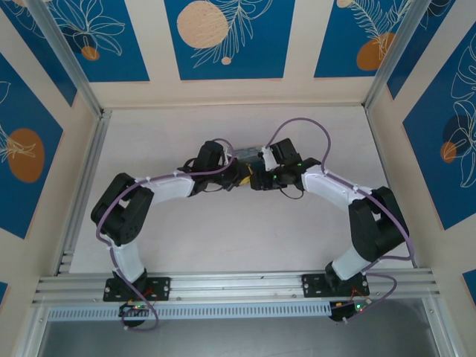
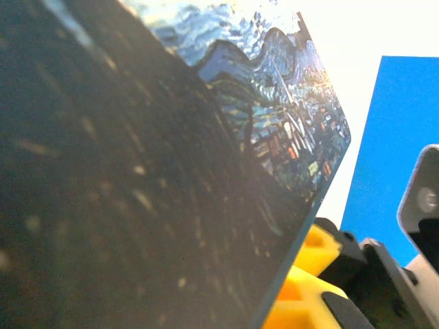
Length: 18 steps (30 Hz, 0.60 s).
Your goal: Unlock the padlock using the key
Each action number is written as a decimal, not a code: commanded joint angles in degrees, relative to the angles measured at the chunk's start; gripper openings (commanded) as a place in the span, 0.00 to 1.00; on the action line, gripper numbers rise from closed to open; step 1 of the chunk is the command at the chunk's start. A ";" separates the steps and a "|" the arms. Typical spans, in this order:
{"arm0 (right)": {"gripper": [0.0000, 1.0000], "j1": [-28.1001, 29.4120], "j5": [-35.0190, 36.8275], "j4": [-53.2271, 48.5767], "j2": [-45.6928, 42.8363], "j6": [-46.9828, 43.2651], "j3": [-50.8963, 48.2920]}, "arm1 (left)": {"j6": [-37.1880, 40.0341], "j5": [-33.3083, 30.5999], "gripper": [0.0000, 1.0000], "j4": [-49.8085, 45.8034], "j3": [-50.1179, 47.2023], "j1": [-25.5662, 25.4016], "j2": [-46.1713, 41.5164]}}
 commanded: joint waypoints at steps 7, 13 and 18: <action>0.55 -5.95 -7.77 1.69 -11.89 5.12 -6.48 | 9.58 -0.12 0.00 -8.10 1.35 0.06 1.28; 0.59 -6.66 -10.56 3.47 -14.43 12.48 -9.28 | 13.86 -0.73 0.06 -10.22 -0.76 -0.26 1.54; 0.61 -6.22 -12.98 9.32 -14.07 20.50 -13.38 | 14.95 -1.21 0.21 -9.93 -2.62 -0.48 1.48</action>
